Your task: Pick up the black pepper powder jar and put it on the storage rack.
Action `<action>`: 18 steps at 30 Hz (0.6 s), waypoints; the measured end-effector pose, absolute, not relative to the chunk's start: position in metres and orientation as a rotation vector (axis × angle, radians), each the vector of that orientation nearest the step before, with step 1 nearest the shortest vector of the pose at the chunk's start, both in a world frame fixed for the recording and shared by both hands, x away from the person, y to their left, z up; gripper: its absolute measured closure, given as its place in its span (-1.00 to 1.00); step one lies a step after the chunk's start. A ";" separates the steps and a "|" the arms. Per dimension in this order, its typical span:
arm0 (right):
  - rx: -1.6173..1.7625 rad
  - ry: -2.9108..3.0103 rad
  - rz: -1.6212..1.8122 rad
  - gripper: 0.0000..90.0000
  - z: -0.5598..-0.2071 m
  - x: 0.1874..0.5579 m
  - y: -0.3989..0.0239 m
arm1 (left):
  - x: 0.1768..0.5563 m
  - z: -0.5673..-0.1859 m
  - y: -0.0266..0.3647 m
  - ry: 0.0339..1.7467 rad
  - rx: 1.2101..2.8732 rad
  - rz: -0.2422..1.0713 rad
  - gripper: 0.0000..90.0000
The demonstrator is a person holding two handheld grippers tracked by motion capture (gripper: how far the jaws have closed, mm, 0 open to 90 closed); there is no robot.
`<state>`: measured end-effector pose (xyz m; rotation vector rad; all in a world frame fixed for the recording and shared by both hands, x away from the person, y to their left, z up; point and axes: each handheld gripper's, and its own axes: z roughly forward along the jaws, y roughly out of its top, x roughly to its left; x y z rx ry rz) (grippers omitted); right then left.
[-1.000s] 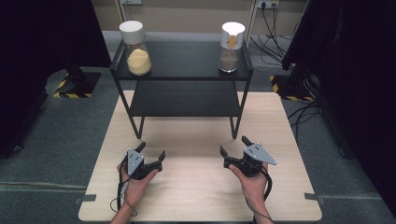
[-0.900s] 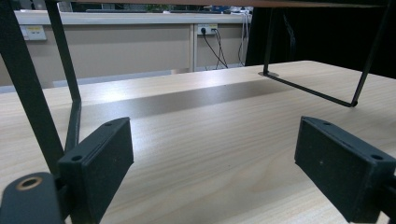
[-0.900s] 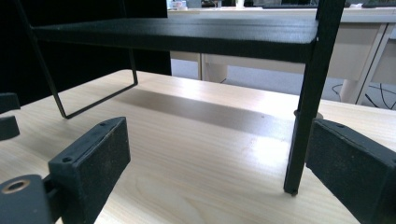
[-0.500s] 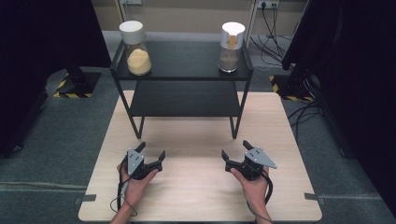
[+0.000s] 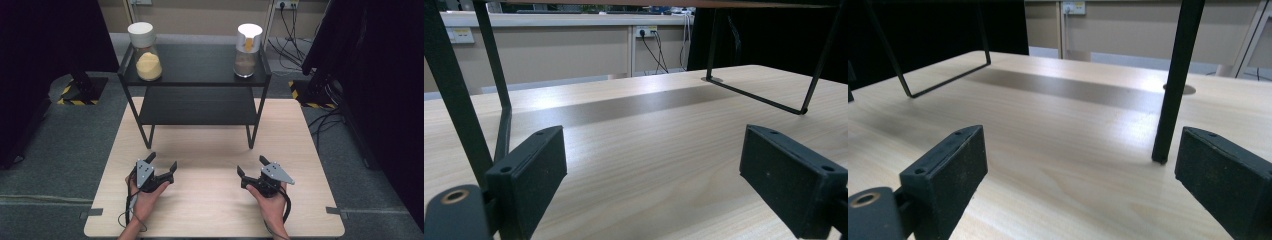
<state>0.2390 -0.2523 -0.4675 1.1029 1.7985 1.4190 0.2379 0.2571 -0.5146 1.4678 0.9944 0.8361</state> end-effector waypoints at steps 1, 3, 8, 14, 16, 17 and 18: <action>1.108 1.800 1.419 -0.85 -0.469 0.238 -0.252 | 0.238 -0.514 0.257 0.995 1.468 0.836 -0.75; 1.110 1.804 1.413 -0.85 -0.471 0.238 -0.253 | 0.238 -0.515 0.257 0.996 1.467 0.834 -0.75; 1.116 1.806 1.409 -0.85 -0.474 0.236 -0.254 | 0.238 -0.515 0.257 0.994 1.467 0.836 -0.75; 1.120 1.804 1.402 -0.85 -0.477 0.234 -0.256 | 0.238 -0.515 0.257 0.994 1.466 0.836 -0.75; 1.125 1.804 1.402 -0.85 -0.478 0.234 -0.257 | 0.238 -0.515 0.257 0.994 1.467 0.836 -0.75; 1.125 1.804 1.401 -0.85 -0.478 0.234 -0.257 | 0.238 -0.515 0.257 0.995 1.467 0.835 -0.75; 1.126 1.805 1.398 -0.85 -0.479 0.233 -0.258 | 0.238 -0.515 0.257 0.995 1.466 0.835 -0.75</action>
